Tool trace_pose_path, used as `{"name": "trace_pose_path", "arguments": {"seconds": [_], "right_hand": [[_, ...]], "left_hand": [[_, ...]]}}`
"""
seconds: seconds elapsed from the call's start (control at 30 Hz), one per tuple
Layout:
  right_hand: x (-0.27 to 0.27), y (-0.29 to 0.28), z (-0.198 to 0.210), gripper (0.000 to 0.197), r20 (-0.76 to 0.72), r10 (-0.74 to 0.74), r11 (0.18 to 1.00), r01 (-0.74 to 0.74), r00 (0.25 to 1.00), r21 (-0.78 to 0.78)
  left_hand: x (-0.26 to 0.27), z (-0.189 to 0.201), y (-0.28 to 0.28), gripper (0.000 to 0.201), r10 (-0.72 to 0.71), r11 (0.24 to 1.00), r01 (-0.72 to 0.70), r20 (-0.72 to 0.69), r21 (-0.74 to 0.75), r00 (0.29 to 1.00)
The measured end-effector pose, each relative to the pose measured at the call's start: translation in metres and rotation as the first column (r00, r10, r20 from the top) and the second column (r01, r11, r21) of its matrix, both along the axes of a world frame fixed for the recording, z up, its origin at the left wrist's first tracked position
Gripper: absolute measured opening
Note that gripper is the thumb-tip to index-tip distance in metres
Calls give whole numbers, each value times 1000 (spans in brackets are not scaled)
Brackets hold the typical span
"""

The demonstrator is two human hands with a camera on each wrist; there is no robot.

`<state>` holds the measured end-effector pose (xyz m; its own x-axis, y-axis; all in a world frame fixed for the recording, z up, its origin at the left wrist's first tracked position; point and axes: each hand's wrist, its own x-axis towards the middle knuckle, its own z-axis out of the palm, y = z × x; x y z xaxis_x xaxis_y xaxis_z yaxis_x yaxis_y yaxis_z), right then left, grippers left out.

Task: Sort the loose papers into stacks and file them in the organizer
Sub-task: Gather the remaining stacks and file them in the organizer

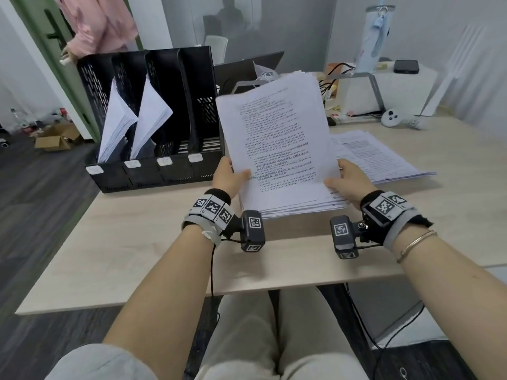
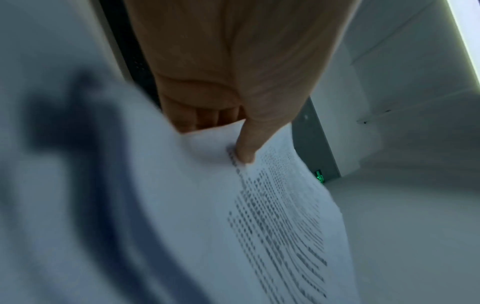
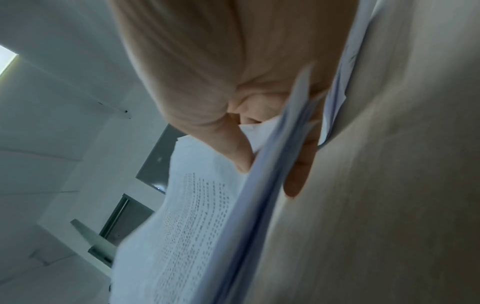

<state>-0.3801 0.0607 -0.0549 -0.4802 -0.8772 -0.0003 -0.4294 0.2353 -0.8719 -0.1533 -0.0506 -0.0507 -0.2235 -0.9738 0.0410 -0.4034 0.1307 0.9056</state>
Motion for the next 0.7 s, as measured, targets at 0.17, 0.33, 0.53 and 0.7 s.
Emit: {"name": "trace_pose_path", "arguments": {"seconds": [0.17,0.33,0.53,0.7], "right_hand": [[7,4,8,55,-48,97,990,-102,994,-98],[14,-3,31,37,46,48,953,-32,998,-300],[20,-7,41,31,-50,-21,932,2,999,-362],[22,-8,41,32,72,-8,944,32,997,-328]], "left_hand": [[-10,6,2,28,63,982,-90,-159,-165,985],[-14,14,2,36,31,941,-124,-285,-316,958],[-20,20,10,30,30,905,-169,-338,-390,941],[-25,16,14,28,9,897,-150,-323,-417,946]]}}
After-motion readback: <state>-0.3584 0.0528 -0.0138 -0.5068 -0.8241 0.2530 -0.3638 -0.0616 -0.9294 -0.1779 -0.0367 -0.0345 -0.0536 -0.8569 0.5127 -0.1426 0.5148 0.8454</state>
